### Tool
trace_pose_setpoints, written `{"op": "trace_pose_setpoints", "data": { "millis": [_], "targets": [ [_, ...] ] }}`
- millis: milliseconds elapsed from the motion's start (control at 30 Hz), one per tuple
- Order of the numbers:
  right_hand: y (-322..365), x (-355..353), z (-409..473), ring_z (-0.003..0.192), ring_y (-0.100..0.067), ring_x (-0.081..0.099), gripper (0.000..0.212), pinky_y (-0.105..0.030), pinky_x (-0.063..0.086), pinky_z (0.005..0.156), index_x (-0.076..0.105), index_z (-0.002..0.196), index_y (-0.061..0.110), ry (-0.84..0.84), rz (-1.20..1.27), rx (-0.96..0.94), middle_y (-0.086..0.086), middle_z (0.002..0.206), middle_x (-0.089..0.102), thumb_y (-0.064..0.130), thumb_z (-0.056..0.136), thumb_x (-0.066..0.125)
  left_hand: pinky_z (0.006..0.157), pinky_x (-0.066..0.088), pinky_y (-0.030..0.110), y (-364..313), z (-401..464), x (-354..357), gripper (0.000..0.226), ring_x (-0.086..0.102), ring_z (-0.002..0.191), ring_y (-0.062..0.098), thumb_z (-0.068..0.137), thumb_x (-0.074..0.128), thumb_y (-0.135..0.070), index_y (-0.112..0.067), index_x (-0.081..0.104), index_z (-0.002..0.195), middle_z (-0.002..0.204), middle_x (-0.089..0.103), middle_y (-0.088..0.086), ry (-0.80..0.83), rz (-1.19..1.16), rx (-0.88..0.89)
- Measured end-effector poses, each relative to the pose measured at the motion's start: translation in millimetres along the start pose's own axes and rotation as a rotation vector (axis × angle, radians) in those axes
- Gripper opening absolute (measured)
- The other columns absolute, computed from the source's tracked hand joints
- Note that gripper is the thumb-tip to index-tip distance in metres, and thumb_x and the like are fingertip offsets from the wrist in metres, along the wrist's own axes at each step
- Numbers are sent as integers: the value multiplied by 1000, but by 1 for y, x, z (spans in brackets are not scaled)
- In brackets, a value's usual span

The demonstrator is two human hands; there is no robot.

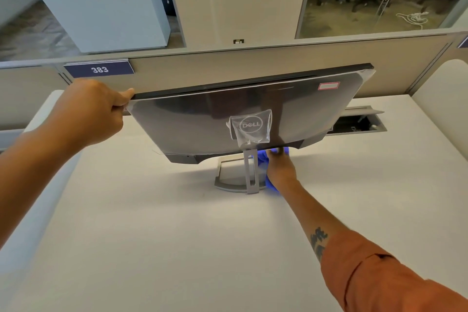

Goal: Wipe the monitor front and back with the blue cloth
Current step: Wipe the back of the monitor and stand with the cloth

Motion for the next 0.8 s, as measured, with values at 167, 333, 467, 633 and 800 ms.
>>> {"op": "trace_pose_setpoints", "data": {
  "millis": [167, 333, 467, 633, 800],
  "targets": [
    [-3, 18, -22, 134, -31, 58, 39, -35, 53, 103, 45, 150, 5, -5, 5, 176, -21, 159, 38, 14, 112, 43, 43, 29, 13, 0, 1, -1, 38, 31, 32, 10, 83, 65, 5, -11, 74, 117, 42, 34, -14, 6, 34, -10],
    [10, 32, -58, 126, -29, 61, 35, -35, 49, 110, 52, 142, 7, -22, 191, 252, -13, 134, 62, 19, 109, 55, 45, 29, 13, -4, 0, -3, 36, 35, 34, 10, 83, 64, 6, -8, 75, 114, 44, 38, -11, 1, 3, -6],
    [28, 44, -79, 119, -34, 61, 32, -36, 44, 86, 49, 138, 3, 15, 98, 200, -16, 134, 54, 11, 108, 43, 45, 25, 12, -5, 0, -5, 35, 31, 33, 9, 82, 66, 7, -7, 76, 113, 42, 32, -17, 1, -1, 9],
    [10, 39, -98, 91, -21, 68, 14, -31, 52, 78, 67, 111, 15, 117, 191, 281, -3, 105, 70, 24, 102, 62, 45, 23, 12, -8, -2, -9, 38, 32, 36, 9, 84, 62, 7, -9, 75, 116, 43, 31, -17, 7, 19, 25],
    [2, 46, -115, 77, -16, 61, 30, -17, 42, 67, 62, 86, 16, -116, 529, 224, 1, 84, 61, 41, 103, 66, 47, 23, 14, -11, -3, -10, 37, 33, 40, 9, 86, 60, 6, -8, 75, 117, 46, 39, -6, 4, 15, 3]
  ]
}}
Point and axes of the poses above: each hand's wrist, its own z-axis towards the middle knuckle, its own x-axis out of the palm, y = z × x, the point moved 1 cm from there along z, towards the middle knuckle
